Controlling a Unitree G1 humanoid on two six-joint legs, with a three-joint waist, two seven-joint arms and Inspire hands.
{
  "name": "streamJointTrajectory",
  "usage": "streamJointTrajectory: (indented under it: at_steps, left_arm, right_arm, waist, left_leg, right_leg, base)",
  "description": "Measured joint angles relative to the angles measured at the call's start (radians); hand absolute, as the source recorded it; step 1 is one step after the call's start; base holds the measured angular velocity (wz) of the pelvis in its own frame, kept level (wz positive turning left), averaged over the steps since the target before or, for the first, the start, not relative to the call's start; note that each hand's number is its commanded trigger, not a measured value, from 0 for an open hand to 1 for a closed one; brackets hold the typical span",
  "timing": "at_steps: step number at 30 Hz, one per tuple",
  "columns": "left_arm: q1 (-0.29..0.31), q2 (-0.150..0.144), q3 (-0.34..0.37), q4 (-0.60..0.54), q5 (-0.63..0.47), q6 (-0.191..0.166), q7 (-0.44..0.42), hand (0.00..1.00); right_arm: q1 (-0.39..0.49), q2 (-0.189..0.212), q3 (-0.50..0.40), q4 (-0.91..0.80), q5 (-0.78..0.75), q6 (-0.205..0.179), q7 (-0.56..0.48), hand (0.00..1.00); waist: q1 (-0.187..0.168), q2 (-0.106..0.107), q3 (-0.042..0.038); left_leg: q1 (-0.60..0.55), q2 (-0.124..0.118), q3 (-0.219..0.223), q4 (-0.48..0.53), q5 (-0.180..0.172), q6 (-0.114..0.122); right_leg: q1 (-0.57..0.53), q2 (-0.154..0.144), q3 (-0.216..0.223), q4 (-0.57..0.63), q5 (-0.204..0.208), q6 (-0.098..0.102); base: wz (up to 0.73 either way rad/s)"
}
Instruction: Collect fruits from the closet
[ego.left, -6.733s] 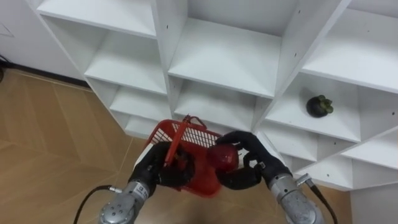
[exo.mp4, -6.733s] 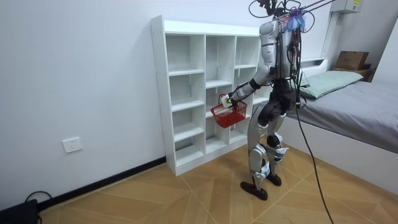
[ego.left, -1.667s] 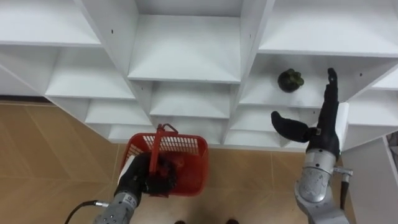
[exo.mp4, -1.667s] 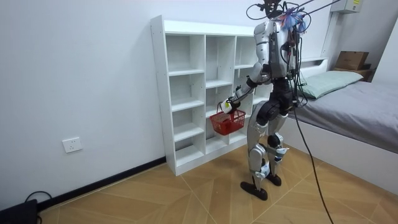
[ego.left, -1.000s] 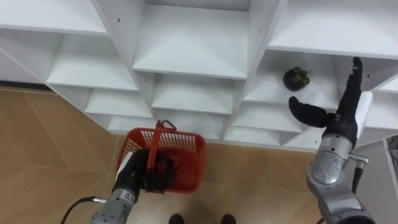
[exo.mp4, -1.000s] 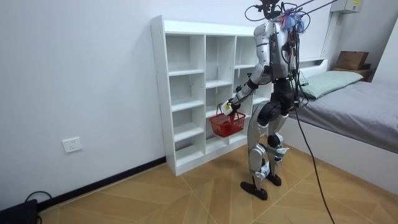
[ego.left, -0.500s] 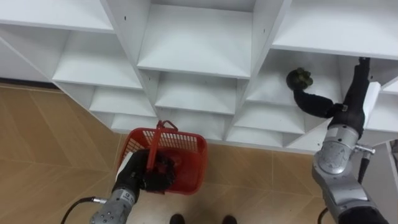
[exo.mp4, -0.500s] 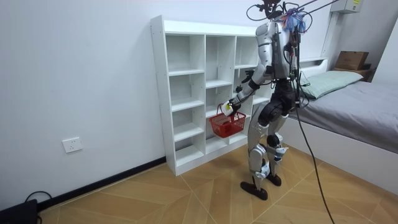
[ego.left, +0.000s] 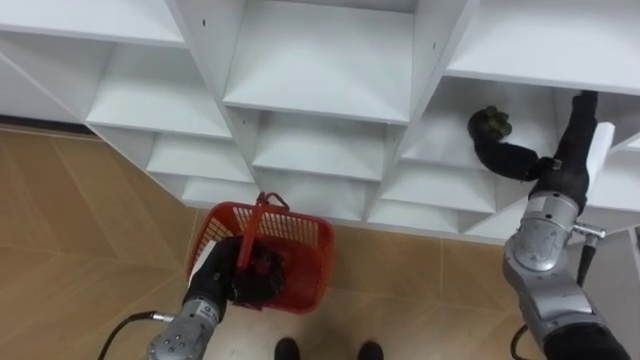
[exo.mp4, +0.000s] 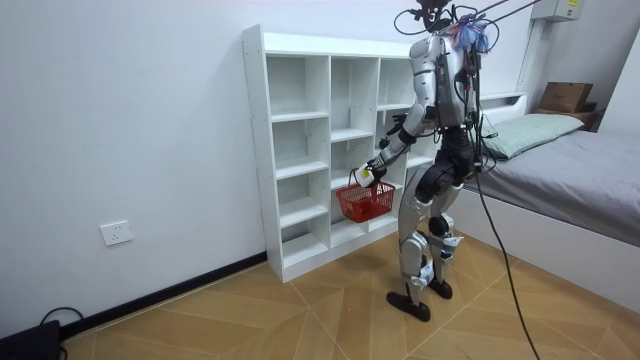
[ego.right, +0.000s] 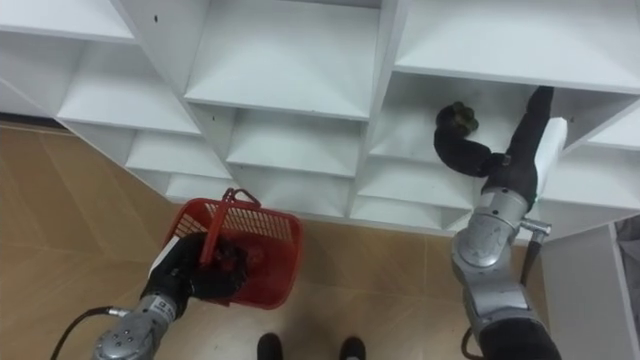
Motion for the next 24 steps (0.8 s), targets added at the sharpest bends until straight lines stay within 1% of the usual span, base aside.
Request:
streamJointTrajectory:
  at_steps: [1,4,6,10,15,16,18,22,24]
  left_arm:
    - [-0.001,0.001,-0.001,0.0,0.0,0.0,-0.001,1.0]
    - [-0.004,0.002,-0.001,0.001,-0.001,0.0,-0.001,1.0]
    - [-0.014,0.002,-0.003,0.01,-0.001,0.0,-0.003,1.0]
    - [-0.043,0.005,-0.026,0.028,-0.002,0.0,-0.004,1.0]
    - [-0.041,0.019,-0.059,0.033,-0.007,0.0,-0.003,1.0]
    - [-0.041,0.019,-0.062,0.036,-0.008,0.0,-0.002,1.0]
    - [-0.041,0.019,-0.066,0.04,-0.007,0.005,0.0,1.0]
    - [-0.041,0.02,-0.072,0.051,-0.008,0.021,0.002,1.0]
    - [-0.041,0.025,-0.082,0.055,-0.009,0.021,0.003,1.0]
  right_arm:
    - [-0.021,-0.001,-0.004,0.034,0.013,0.001,0.009,0.0]
    - [-0.042,-0.002,-0.003,0.046,0.033,0.01,0.025,0.0]
    - [-0.056,-0.002,-0.003,0.059,0.033,0.01,0.031,0.0]
    - [-0.066,-0.015,-0.001,0.076,0.043,0.01,0.042,0.0]
    - [-0.084,-0.034,-0.001,0.114,0.108,0.022,0.066,0.0]
    - [-0.084,-0.039,-0.001,0.114,0.117,0.026,0.072,0.0]
    - [-0.086,-0.042,-0.001,0.114,0.119,0.042,0.081,0.0]
    - [-0.095,-0.043,-0.001,0.117,0.123,0.057,0.09,0.0]
    - [-0.103,-0.048,-0.001,0.121,0.135,0.057,0.097,0.0]
  waist:
    - [0.0,-0.003,0.0046]
    - [0.004,-0.01,0.0097]
    - [0.008,-0.011,0.0103]
    - [0.034,-0.011,0.0104]
    - [0.046,-0.011,0.0104]
    - [0.048,-0.011,0.0105]
    - [0.05,-0.011,0.0106]
    - [0.05,-0.011,0.011]
    - [0.05,-0.011,0.0126]
  left_leg:
    - [0.0,-0.001,0.0,0.0,0.0,0.0]
    - [-0.005,0.0,0.002,0.0,0.0,0.0]
    - [-0.009,0.0,0.003,0.0,0.0,0.0]
    - [-0.023,-0.001,0.001,0.0,0.001,0.001]
    - [-0.023,-0.004,-0.004,-0.005,0.001,0.001]
    - [-0.023,-0.003,-0.004,-0.005,0.001,0.001]
    - [-0.024,-0.003,-0.003,-0.005,0.001,0.001]
    - [-0.029,-0.005,-0.003,-0.003,0.003,0.004]
    - [-0.038,-0.007,-0.002,-0.001,0.005,0.007]
  right_leg:
    - [-0.001,-0.001,0.0,0.001,0.0,0.0]
    - [-0.006,-0.001,0.001,0.002,0.0,0.0]
    - [-0.011,-0.001,0.001,0.002,0.0,0.001]
    - [-0.024,-0.002,-0.002,0.002,0.0,0.0]
    - [-0.022,-0.007,-0.015,0.002,0.0,0.001]
    - [-0.022,-0.01,-0.025,0.002,0.0,0.001]
    - [-0.022,-0.011,-0.029,0.003,0.0,0.001]
    - [-0.029,-0.014,-0.031,0.007,-0.001,0.001]
    - [-0.039,-0.018,-0.032,0.014,-0.002,0.0]
  base:
    - [0.0]
    - [0.0]
    - [0.0]
    - [0.0]
    - [0.03]
    - [0.0]
    - [0.0]
    - [0.0]
    - [0.0]
